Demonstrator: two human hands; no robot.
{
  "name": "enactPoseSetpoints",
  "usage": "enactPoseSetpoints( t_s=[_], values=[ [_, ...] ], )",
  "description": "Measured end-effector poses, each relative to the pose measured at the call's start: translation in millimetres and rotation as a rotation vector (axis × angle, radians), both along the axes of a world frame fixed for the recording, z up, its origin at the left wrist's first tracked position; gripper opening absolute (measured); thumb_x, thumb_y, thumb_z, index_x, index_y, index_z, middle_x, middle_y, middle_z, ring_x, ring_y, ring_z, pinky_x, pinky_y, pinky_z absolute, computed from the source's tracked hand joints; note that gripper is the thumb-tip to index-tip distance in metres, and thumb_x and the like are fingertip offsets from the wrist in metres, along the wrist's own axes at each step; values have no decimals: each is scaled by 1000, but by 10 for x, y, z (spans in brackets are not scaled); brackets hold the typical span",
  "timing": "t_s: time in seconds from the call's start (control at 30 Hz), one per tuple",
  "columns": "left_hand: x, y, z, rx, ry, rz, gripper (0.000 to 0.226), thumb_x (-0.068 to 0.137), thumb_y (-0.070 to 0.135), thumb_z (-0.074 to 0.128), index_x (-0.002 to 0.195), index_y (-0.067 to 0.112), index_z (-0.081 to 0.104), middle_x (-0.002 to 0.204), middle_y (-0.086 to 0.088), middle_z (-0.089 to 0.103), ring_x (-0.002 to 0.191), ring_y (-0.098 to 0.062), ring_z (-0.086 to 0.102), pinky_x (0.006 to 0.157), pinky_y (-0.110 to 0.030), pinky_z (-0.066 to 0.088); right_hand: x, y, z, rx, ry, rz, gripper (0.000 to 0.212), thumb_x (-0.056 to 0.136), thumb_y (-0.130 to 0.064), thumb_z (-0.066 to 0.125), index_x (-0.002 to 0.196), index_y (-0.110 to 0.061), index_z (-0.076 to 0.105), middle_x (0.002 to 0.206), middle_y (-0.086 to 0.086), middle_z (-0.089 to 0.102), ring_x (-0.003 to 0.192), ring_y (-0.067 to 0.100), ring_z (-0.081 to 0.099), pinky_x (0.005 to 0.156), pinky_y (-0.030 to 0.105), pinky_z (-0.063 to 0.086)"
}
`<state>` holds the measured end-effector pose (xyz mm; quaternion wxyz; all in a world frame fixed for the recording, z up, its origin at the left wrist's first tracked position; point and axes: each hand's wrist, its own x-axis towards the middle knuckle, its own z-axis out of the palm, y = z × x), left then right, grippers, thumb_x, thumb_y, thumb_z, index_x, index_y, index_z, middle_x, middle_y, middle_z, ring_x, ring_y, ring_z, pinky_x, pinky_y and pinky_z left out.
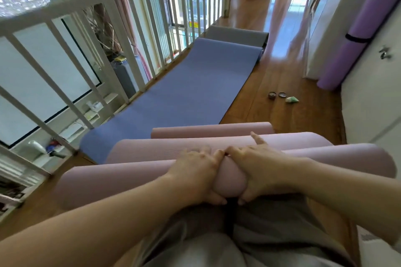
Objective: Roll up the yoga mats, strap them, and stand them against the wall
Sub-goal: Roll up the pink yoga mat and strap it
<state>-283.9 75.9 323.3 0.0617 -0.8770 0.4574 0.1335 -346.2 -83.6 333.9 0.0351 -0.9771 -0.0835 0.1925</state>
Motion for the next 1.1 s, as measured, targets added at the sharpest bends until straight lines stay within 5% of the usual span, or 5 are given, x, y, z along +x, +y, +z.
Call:
enactPoseSetpoints(
  t_s=[0.23, 0.47, 0.8, 0.97, 1.1],
  values=[
    [418, -115, 113, 70, 412, 71, 99, 62, 66, 76, 144, 35, 30, 141, 9, 45, 124, -16, 45, 106, -37, 38, -116, 144, -113, -253, -133, -12, 100, 77, -58, 67, 149, -18, 11, 143, 6, 40, 129, 27, 42, 114, 60, -2],
    [173, -44, -114, -4, -117, 9, 94, 71, 67, 67, 143, 21, 27, 135, -3, 47, 119, -23, 50, 102, -42, 41, 236, -14, -46, -17, -46, -59, 81, 62, -58, 76, 128, -26, 41, 120, -6, 58, 110, 17, 54, 102, 43, 34],
    [701, -157, 73, -53, 445, 104, 84, 65, 60, 77, 136, 47, 34, 118, 17, 53, 105, -7, 50, 85, -26, 40, 252, 72, -249, -177, -240, -52, 88, 73, -51, 68, 143, -20, 23, 137, 4, 49, 127, 24, 47, 118, 56, 4],
    [380, -149, -108, 64, -161, 8, 96, 75, 51, 70, 149, 20, 17, 144, -3, 41, 127, -24, 46, 111, -53, 23, 432, -77, -191, -54, -180, -48, 84, 62, -56, 74, 132, -21, 42, 122, -3, 60, 113, 18, 56, 113, 49, 24],
    [466, -163, -165, -31, -119, 46, 98, 70, 53, 73, 147, 21, 21, 137, -4, 46, 124, -25, 48, 112, -51, 24, 570, -161, -176, -25, -109, -47, 94, 59, -61, 77, 136, -23, 38, 127, -1, 55, 117, 19, 52, 110, 48, 27]
  ],
)
